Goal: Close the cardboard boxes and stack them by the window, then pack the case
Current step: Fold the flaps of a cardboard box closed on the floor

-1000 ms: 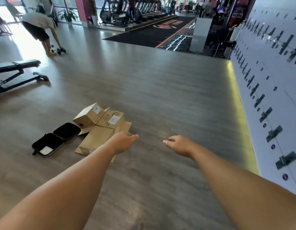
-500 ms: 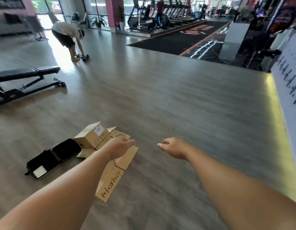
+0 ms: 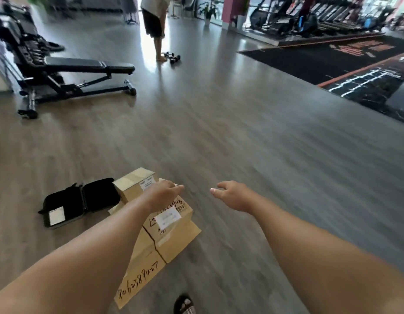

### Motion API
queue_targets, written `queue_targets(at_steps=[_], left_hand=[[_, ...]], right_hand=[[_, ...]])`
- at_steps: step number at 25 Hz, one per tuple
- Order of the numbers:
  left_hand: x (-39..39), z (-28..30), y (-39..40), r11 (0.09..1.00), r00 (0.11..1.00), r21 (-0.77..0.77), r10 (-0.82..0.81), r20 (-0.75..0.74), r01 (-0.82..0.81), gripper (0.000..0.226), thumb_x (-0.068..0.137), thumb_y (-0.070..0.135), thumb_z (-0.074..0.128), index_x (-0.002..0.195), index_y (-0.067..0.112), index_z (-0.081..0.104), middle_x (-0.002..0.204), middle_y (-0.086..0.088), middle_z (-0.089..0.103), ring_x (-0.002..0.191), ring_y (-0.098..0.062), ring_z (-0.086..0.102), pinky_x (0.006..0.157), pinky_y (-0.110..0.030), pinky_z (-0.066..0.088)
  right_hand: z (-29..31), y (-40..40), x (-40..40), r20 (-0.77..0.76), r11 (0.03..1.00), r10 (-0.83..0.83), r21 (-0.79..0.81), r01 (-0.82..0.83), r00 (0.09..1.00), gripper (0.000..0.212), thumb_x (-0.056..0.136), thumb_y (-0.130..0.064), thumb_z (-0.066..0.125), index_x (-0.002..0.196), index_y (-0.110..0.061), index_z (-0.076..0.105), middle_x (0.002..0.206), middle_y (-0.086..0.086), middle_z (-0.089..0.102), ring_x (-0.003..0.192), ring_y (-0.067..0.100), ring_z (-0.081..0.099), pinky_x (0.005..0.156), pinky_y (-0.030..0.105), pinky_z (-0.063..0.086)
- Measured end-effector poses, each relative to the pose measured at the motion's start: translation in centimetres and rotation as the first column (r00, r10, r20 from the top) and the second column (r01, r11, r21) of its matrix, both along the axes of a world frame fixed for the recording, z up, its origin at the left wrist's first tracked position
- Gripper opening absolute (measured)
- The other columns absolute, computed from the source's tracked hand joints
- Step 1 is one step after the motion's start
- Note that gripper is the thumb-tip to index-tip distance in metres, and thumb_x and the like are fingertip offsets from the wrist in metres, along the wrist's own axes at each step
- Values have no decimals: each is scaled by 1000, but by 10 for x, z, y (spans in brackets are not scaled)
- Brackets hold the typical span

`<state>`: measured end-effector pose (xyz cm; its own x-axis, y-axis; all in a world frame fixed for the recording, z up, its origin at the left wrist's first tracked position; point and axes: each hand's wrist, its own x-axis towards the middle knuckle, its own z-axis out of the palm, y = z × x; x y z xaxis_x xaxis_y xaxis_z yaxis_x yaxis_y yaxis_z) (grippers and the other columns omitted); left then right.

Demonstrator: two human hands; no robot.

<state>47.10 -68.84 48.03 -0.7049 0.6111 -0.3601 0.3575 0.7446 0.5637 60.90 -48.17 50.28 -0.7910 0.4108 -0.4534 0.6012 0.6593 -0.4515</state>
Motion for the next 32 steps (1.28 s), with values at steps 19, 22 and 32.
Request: queue_targets(at_steps=[19,22,32], left_hand=[[-214,-17,184,772,776,-141,629,34,-620,53,99,55,37,127,19,64,129,-2,63,117,-22,55,98,-45,45],[-235,-14,199,696,700,-151,713,31,-702,52,97,58,38,120,22,67,120,0,65,105,-18,58,91,-42,48],[-345,-111,202,320,297,-141,941,160,-937,51,99,53,36,96,12,65,103,-10,65,96,-26,60,86,-40,47]], right_hand=[[-41,242,-390,36,734,679,-44,-678,733,72,96,-62,47,150,-15,44,150,8,49,137,28,46,104,34,38],[-36,261,-444,55,656,754,-27,-754,654,71,97,-62,47,150,-16,44,151,8,49,138,29,45,105,34,37],[-100,211,-648,132,376,922,-90,-922,363,67,97,-58,51,151,-20,42,154,6,44,140,27,41,111,35,33]])
